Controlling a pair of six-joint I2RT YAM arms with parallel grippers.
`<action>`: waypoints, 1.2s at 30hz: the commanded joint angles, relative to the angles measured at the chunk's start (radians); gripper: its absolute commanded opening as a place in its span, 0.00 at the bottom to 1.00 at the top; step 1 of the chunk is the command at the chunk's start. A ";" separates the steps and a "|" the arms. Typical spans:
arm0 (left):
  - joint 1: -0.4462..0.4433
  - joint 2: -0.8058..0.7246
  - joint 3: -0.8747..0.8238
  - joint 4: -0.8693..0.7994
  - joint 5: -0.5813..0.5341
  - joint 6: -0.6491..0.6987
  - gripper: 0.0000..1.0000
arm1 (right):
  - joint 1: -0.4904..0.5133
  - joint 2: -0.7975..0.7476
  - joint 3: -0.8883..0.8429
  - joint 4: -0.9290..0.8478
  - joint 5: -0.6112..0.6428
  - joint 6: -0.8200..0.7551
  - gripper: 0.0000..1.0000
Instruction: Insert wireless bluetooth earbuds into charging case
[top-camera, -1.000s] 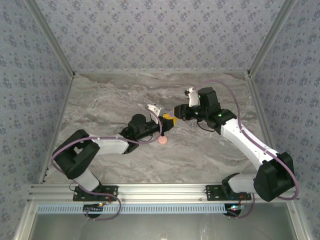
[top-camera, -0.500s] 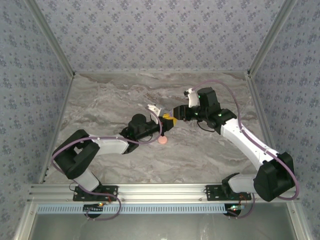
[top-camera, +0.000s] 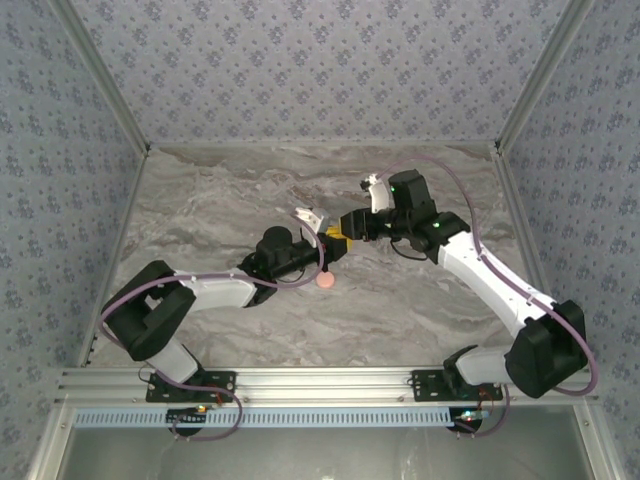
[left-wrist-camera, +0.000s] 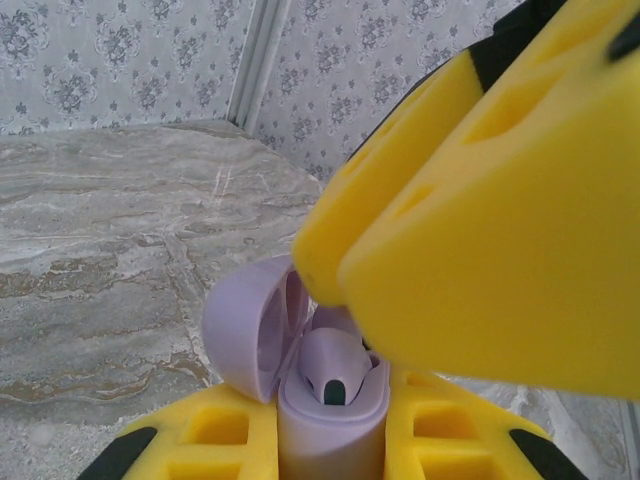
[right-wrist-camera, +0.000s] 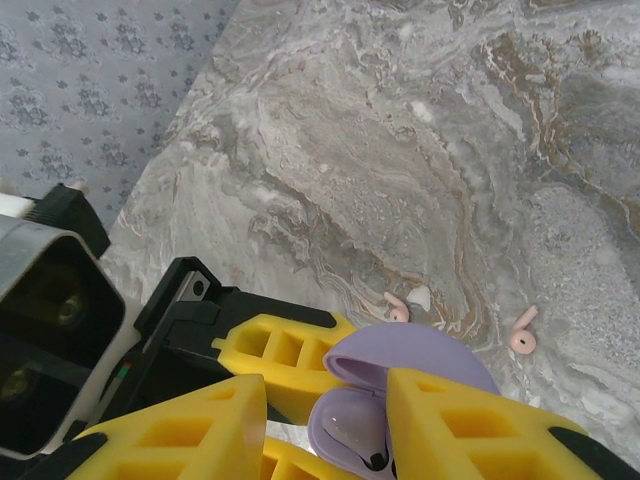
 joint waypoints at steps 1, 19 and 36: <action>-0.004 -0.043 0.030 0.009 0.025 0.029 0.10 | 0.009 0.015 0.036 -0.042 -0.003 -0.025 0.39; 0.043 -0.155 0.000 -0.172 0.082 0.153 0.09 | -0.107 -0.045 0.085 -0.190 0.119 -0.073 0.43; 0.111 -0.234 0.005 -0.075 0.394 0.088 0.08 | -0.174 0.108 0.042 -0.052 -0.269 -0.058 0.13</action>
